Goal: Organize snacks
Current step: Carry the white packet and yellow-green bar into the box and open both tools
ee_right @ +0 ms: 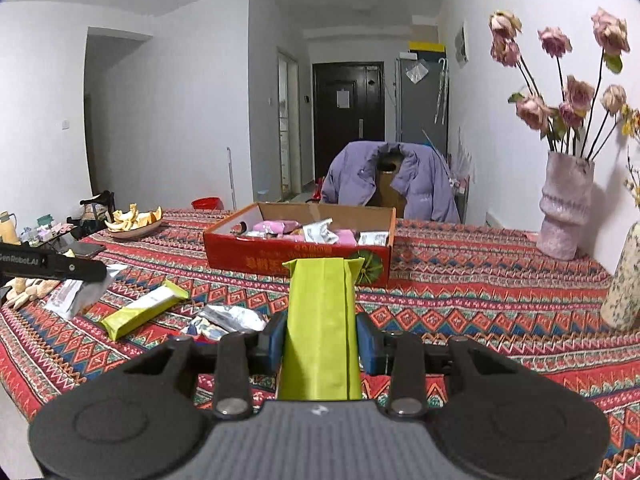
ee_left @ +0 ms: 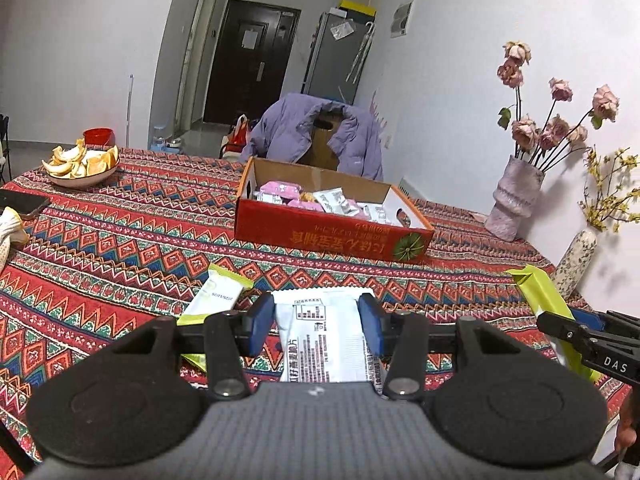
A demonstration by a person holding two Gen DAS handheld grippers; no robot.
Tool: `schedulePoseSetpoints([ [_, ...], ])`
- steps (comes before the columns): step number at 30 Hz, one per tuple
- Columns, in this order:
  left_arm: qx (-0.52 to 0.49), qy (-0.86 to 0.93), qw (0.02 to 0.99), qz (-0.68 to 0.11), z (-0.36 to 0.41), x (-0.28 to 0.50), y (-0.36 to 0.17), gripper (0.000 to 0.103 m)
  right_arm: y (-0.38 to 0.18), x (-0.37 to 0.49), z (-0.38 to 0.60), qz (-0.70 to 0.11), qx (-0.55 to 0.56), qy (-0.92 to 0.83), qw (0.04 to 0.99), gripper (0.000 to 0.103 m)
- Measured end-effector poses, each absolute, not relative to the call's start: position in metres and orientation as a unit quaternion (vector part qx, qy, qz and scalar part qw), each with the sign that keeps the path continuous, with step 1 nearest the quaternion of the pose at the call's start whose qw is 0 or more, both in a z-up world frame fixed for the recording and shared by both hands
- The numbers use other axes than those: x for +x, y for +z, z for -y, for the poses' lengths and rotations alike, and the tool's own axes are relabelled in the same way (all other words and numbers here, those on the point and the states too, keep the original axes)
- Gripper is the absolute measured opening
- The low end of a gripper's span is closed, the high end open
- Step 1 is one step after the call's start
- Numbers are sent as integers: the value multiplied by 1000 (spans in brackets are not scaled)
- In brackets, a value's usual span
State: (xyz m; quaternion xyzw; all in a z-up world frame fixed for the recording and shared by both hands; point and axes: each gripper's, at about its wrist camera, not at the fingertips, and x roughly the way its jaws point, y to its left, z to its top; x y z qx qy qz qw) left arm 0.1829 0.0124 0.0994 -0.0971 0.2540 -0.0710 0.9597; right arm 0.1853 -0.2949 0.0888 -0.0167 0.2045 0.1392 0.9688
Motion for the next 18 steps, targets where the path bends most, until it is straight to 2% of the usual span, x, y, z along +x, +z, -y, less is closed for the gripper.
schedulePoseSetpoints([
  [9,-100,-89,961,-241,-18,189,124,47,116,194,295,-191,-37,138,971,36],
  [18,-86,-131,957,-245,-19,259,172,47,160,250,306,-182,-26,170,968,36],
])
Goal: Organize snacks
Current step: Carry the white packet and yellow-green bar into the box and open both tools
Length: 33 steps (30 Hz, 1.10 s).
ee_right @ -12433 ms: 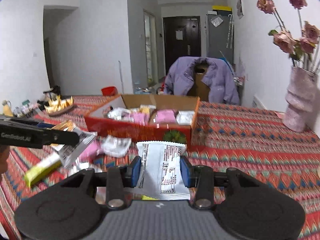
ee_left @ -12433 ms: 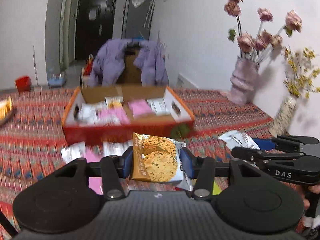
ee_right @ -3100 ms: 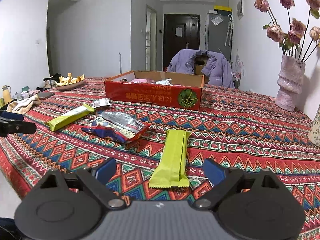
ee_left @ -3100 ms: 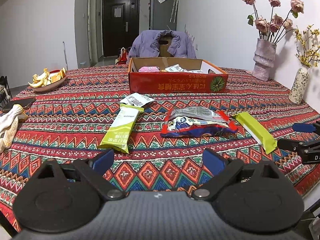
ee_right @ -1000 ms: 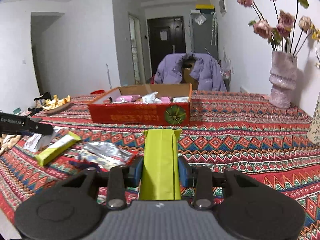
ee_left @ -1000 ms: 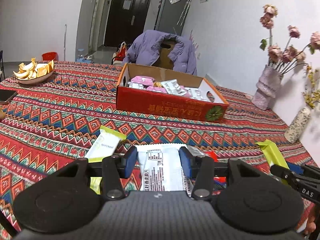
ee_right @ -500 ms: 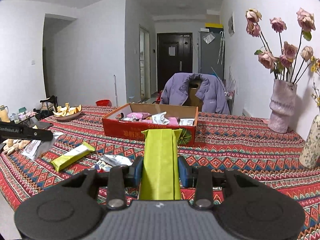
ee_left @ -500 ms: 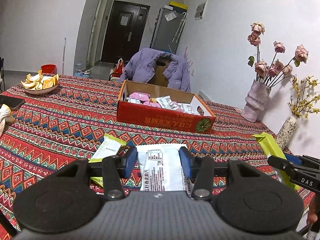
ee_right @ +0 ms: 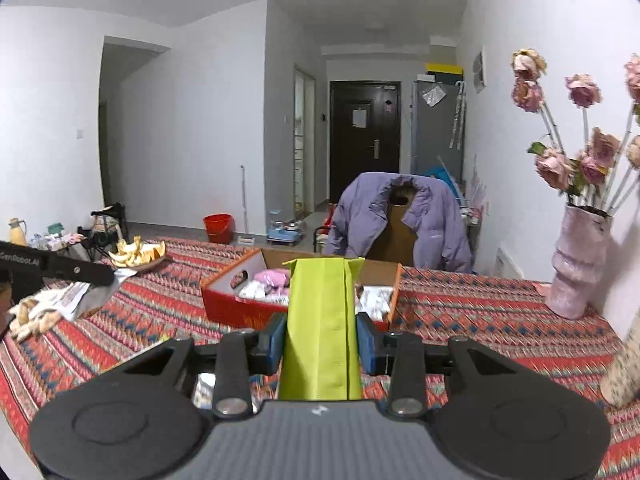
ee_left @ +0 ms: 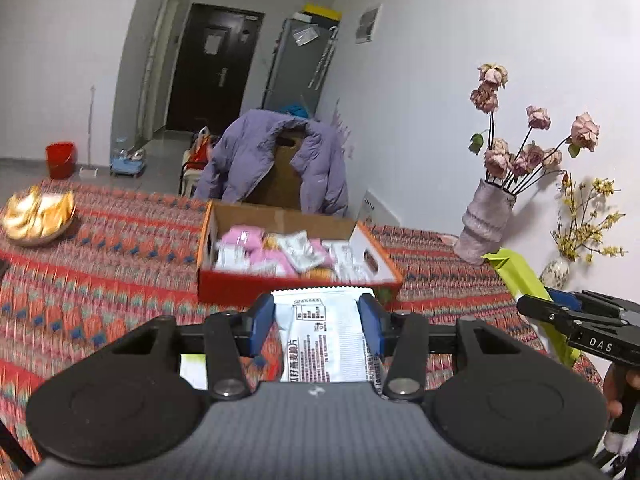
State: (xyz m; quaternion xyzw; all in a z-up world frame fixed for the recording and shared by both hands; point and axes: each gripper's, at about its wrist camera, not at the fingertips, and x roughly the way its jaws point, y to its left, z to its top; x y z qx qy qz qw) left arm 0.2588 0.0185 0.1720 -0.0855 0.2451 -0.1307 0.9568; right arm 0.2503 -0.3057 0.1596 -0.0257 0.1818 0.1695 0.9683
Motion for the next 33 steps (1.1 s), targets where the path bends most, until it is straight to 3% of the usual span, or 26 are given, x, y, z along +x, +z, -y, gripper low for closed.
schedulePoseSetpoints([
  [12,-61,-160,942,-289,10,435,203,48,207,442,297,-260,15,211,942,36],
  [23,-63,-135,900,-410,63,576,97,48,108,597,260,-373,25,149,915,36],
  [30,-66,-130,885,-442,76,594,45,48,54,614,247,-377,-18,92,921,36],
  [33,-67,-132,881,-449,78,596,36,52,48,614,244,-372,-38,80,924,37],
])
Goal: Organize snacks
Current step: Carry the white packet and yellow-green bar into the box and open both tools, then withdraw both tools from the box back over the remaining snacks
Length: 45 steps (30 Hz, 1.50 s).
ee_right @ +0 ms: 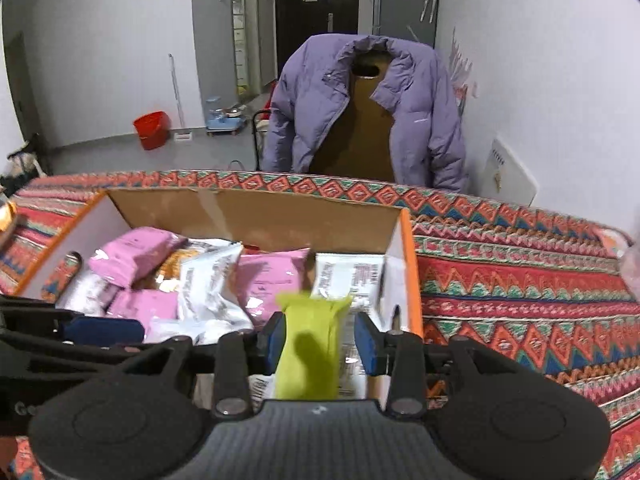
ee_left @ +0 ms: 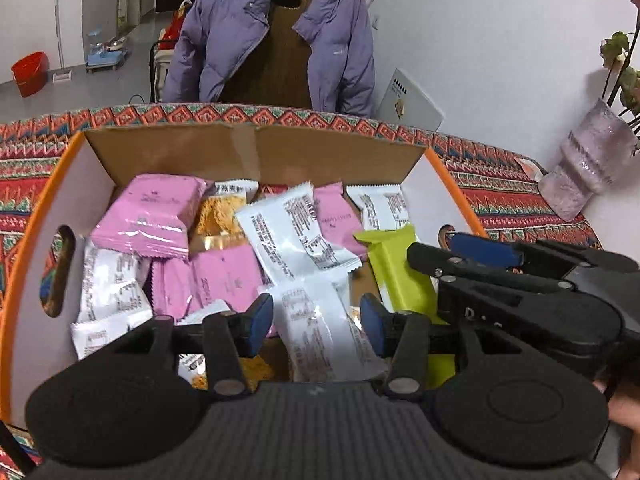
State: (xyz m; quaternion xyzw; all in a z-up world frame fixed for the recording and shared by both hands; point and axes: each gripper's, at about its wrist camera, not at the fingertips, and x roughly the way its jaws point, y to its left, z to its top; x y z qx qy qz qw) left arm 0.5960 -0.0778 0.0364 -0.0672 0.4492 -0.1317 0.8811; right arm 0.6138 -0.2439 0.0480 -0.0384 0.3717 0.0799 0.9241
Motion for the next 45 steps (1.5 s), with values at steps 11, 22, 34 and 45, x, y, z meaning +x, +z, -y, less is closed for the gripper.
schedulePoseSetpoints([
  [11,-31,-141,898,-415,69,565,84,72,89,591,264,-360,-20,99,927,53],
  [22,15,-110,939,-325,8,452,182,86,180,489,275,-290,-45,135,946,78],
  [34,23,-92,965,-242,-45,298,201,98,207,352,276,-217,-74,159,960,90],
  [45,7,-48,976,-214,-61,181,146,100,149,230,264,-190,-103,172,961,91],
])
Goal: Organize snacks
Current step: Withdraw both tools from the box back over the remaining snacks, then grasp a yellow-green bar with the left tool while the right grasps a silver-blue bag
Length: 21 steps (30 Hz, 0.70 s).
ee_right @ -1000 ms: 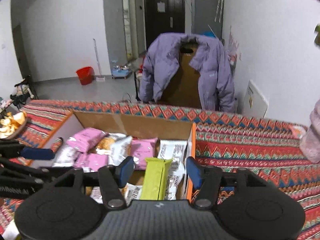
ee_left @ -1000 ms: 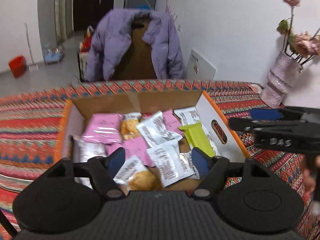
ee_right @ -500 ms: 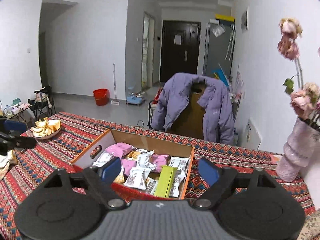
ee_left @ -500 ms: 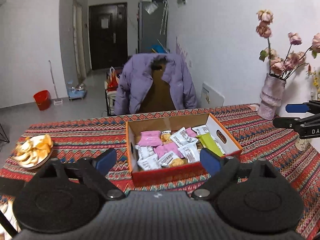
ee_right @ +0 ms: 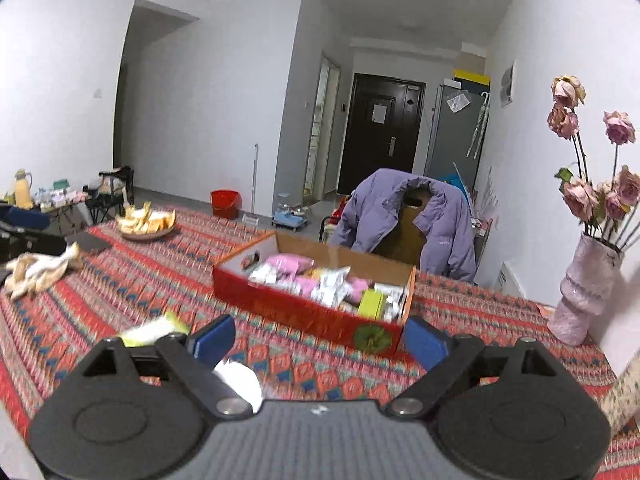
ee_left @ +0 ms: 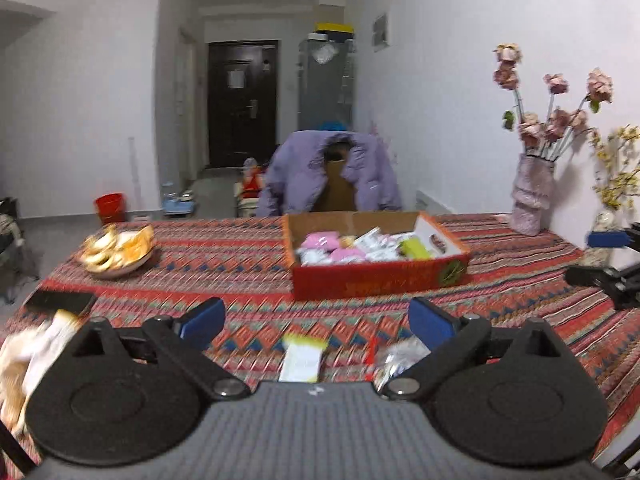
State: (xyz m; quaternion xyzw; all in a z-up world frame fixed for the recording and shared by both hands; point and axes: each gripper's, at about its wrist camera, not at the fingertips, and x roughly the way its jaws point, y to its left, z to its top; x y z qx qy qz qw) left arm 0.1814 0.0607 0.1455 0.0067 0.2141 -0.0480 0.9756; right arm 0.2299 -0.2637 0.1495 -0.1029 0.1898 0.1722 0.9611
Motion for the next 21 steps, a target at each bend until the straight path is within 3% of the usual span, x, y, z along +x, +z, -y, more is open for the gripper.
schedulePoseSetpoints([
  [12,-16,-10,966,-257,-71,124,72,102,69,157,263,-233,-83,151,957,92],
  [21,-29,-28,960,-277,-71,140,60,102,61,165,251,-243,-89,169,951,92],
])
